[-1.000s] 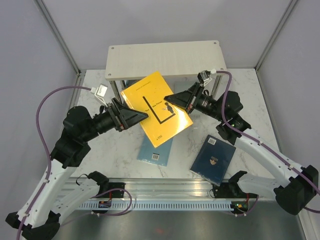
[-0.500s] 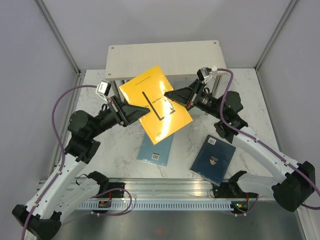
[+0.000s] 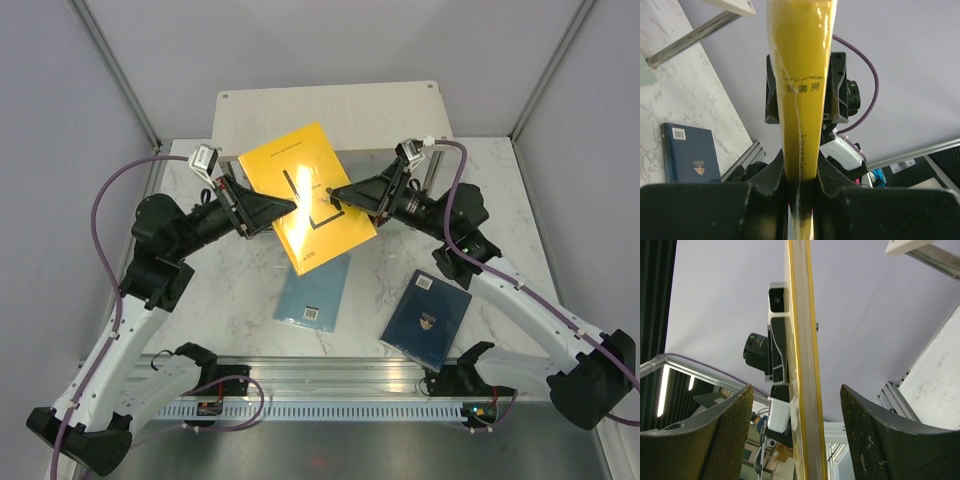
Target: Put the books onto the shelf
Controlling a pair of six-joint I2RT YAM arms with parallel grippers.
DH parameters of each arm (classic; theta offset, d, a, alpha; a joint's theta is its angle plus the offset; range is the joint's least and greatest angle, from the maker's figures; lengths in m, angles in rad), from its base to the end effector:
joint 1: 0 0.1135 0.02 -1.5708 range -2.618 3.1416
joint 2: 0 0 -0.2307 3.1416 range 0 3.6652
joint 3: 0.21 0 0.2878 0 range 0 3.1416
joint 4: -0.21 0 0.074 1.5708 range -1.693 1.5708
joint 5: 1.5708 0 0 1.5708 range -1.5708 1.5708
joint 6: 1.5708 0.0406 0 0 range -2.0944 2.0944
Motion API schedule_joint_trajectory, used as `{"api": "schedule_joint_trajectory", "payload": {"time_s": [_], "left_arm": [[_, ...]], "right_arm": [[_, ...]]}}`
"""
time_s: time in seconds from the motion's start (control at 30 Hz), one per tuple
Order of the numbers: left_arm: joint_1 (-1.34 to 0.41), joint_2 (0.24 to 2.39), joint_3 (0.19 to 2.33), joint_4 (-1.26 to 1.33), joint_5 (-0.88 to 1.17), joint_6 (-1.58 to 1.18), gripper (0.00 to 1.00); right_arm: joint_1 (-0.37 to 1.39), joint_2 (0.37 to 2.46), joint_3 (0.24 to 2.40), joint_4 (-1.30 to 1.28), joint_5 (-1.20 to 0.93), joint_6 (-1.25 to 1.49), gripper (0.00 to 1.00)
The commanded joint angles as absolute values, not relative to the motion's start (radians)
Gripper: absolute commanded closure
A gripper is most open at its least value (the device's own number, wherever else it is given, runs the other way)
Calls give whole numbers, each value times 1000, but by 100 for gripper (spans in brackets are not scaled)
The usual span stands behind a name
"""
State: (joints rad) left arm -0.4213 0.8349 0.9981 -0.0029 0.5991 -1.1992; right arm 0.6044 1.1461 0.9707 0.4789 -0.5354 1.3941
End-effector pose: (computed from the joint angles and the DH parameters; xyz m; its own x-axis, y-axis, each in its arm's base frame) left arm 0.2090 -0.1187 0.4066 -0.7351 -0.5138 -0.4423 0.4428 0.1302 -0.8871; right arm 0.2487 0.1969 0.3662 -0.8323 0.4542 -0.3178 -0.3984 -0.0914 0.9126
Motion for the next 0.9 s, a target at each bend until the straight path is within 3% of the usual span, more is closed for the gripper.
{"api": "schedule_joint_trajectory", "payload": {"time_s": [0.0,0.23,0.43,0.53,0.57,0.67,0.77,0.87], "left_arm": [[-376,853,1109,29,609,-1146,98],[-356,899,1167,25,641,-1141,98],[-353,897,1163,23,643,-1138,98],[-353,888,1155,12,646,-1134,98],[-353,879,1151,6,643,-1131,98],[-353,868,1135,-24,644,-1124,98],[-353,862,1158,-137,646,-1074,96],[-354,853,1190,-260,615,-979,76]], "right_arm": [[617,1086,947,446,-594,1358,26],[617,1019,890,433,-597,1367,30],[617,1012,903,422,-572,1371,40],[617,1014,904,423,-558,1377,58],[617,1014,905,428,-555,1384,73],[615,1019,908,439,-545,1388,100],[617,1008,897,434,-540,1381,100],[617,977,870,387,-540,1358,100]]}}
